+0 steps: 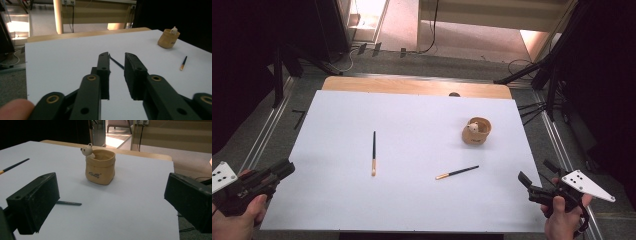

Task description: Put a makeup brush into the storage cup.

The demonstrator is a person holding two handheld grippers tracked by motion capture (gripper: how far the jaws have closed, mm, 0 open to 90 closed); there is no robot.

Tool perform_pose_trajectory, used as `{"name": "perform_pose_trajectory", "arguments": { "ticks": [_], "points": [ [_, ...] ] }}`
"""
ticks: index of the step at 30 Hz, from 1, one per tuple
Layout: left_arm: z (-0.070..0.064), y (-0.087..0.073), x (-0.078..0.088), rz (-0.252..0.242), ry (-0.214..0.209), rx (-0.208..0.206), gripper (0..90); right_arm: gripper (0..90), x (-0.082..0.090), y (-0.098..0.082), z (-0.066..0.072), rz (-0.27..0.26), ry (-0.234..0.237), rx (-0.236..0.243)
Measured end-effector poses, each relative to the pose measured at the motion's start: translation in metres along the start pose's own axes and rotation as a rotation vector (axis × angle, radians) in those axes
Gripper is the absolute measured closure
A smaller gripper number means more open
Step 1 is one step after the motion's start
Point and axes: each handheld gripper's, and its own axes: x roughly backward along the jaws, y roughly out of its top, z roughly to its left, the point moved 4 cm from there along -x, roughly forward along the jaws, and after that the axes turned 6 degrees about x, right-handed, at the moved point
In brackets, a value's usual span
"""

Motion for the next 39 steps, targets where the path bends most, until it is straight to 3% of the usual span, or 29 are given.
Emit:
{"name": "perform_pose_trajectory", "arguments": {
  "ticks": [1, 3, 4, 9, 12, 13, 16, 17, 18, 19, 20, 21, 22, 23, 25, 27, 31, 34, 36, 39],
  "points": [
    [-0.005, 0.005, -0.001, 0.015, -0.030, 0.003, 82.7, 0.4, -0.001, 0.000, -0.001, 0.002, -0.001, -0.005],
    [-0.008, 0.007, -0.003, 0.024, -0.040, -0.005, 86.6, 0.4, -0.001, 0.000, -0.001, 0.003, -0.002, -0.009],
    [-0.015, 0.012, -0.008, 0.048, -0.054, -0.028, 88.4, 0.4, -0.001, 0.000, -0.001, 0.002, -0.002, -0.009],
    [-0.031, 0.026, -0.021, 0.090, -0.080, -0.057, 90.0, 0.4, -0.002, 0.000, -0.001, 0.002, -0.004, -0.008],
    [-0.045, 0.037, -0.041, 0.197, -0.113, -0.087, 90.0, 0.4, -0.001, 0.000, 0.000, 0.003, -0.001, -0.010],
    [-0.045, 0.037, -0.041, 0.197, -0.113, -0.087, 90.0, 0.4, -0.001, 0.000, 0.000, 0.003, 0.000, -0.008],
    [-0.051, 0.042, -0.060, 0.283, -0.114, -0.110, 90.0, 0.4, -0.001, 0.000, -0.001, 0.004, 0.000, -0.008],
    [-0.053, 0.043, -0.074, 0.338, -0.116, -0.131, 90.0, 0.4, -0.001, 0.000, -0.001, 0.004, 0.001, -0.011],
    [-0.053, 0.043, -0.074, 0.338, -0.116, -0.131, 90.0, 0.4, -0.001, 0.000, -0.001, 0.005, 0.001, -0.014],
    [-0.056, 0.043, -0.089, 0.390, -0.120, -0.146, 90.0, 0.4, -0.001, -0.001, -0.001, 0.006, 0.001, -0.012],
    [-0.056, 0.043, -0.089, 0.390, -0.120, -0.146, 90.0, 0.4, -0.001, -0.001, -0.001, 0.006, 0.001, -0.012],
    [-0.058, 0.043, -0.103, 0.443, -0.114, -0.162, 90.0, 0.4, -0.001, -0.001, -0.001, 0.006, 0.000, -0.014],
    [-0.058, 0.043, -0.103, 0.443, -0.114, -0.162, 90.0, 0.4, -0.001, -0.001, -0.002, 0.006, -0.001, -0.013],
    [-0.060, 0.043, -0.116, 0.494, -0.111, -0.169, 90.0, 0.4, -0.001, -0.001, -0.002, 0.005, -0.002, -0.013],
    [-0.061, 0.042, -0.123, 0.512, -0.105, -0.177, 90.0, 0.4, -0.001, -0.001, -0.002, 0.005, -0.002, -0.012],
    [-0.063, 0.041, -0.139, 0.564, -0.096, -0.212, 90.0, 0.4, -0.001, -0.001, -0.002, 0.005, -0.002, -0.013],
    [-0.064, 0.040, -0.152, 0.607, -0.090, -0.258, 90.0, 0.4, -0.001, -0.002, -0.002, 0.007, -0.001, -0.012],
    [-0.062, 0.037, -0.164, 0.655, -0.091, -0.299, 90.0, 0.4, -0.001, -0.002, -0.003, 0.008, 0.000, -0.012],
    [-0.055, 0.029, -0.175, 0.707, -0.099, -0.307, 90.0, 0.4, -0.001, -0.002, -0.003, 0.008, 0.000, -0.013],
    [-0.050, 0.022, -0.183, 0.738, -0.099, -0.316, 90.0, 0.4, -0.001, -0.002, -0.002, 0.009, 0.000, -0.016]
  ]
}}
